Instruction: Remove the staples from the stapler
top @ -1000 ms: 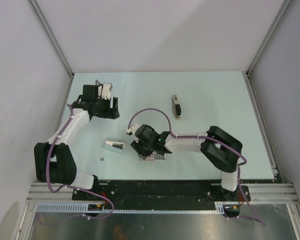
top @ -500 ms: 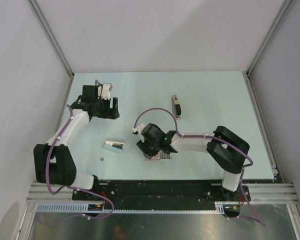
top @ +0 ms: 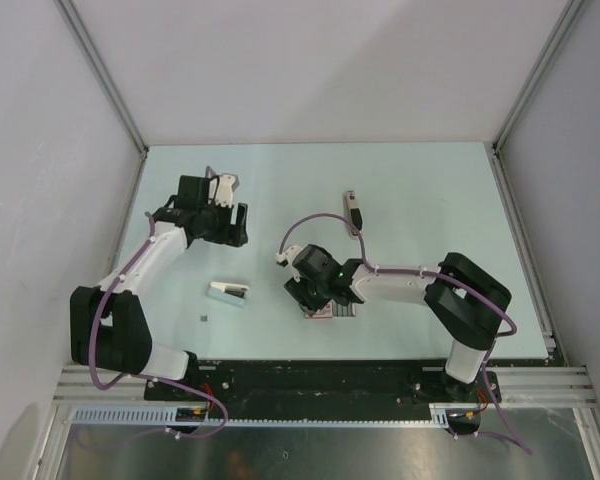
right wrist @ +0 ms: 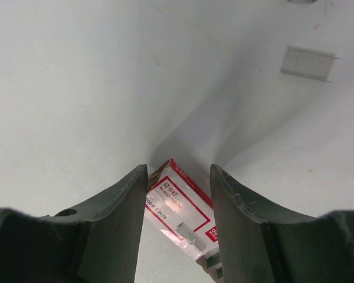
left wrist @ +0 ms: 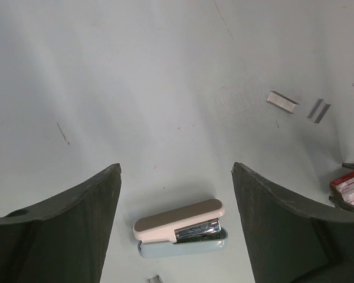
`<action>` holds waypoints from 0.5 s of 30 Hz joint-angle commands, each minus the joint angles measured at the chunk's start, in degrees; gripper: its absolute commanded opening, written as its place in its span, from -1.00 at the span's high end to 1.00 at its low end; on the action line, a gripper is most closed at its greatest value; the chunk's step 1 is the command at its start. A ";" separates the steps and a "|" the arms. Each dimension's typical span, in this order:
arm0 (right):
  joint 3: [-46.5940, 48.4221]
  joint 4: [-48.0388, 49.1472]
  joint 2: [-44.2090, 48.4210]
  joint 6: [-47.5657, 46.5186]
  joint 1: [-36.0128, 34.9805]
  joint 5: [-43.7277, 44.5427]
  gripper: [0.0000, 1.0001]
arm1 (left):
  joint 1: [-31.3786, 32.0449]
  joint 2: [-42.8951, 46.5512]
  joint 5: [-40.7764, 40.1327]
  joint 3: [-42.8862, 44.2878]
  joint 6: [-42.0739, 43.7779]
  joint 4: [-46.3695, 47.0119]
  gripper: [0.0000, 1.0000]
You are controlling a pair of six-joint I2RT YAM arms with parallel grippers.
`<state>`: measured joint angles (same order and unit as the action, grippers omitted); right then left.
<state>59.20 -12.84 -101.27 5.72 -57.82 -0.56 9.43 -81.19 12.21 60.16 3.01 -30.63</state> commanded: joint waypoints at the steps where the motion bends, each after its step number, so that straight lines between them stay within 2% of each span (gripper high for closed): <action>1: -0.57 -0.12 3.54 -0.29 0.65 1.70 -0.05 | 1.43 1.60 -0.12 0.12 1.40 1.02 -0.61; 4: -0.54 2.04 5.32 0.51 0.84 1.28 -0.15 | 2.80 1.52 -0.72 0.28 1.72 1.13 -0.64; 8: 0.32 4.50 10.17 3.12 2.74 -2.20 -0.38 | 5.54 1.17 -1.26 1.05 3.82 1.12 -0.68; 15: 0.37 4.84 19.68 11.83 12.25 -4.81 -0.93 | 9.09 1.22 1.14 4.68 9.31 1.30 -0.82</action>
<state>58.52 -10.04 -87.37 11.09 -51.22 -3.84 17.04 -81.19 11.25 60.53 7.51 -30.65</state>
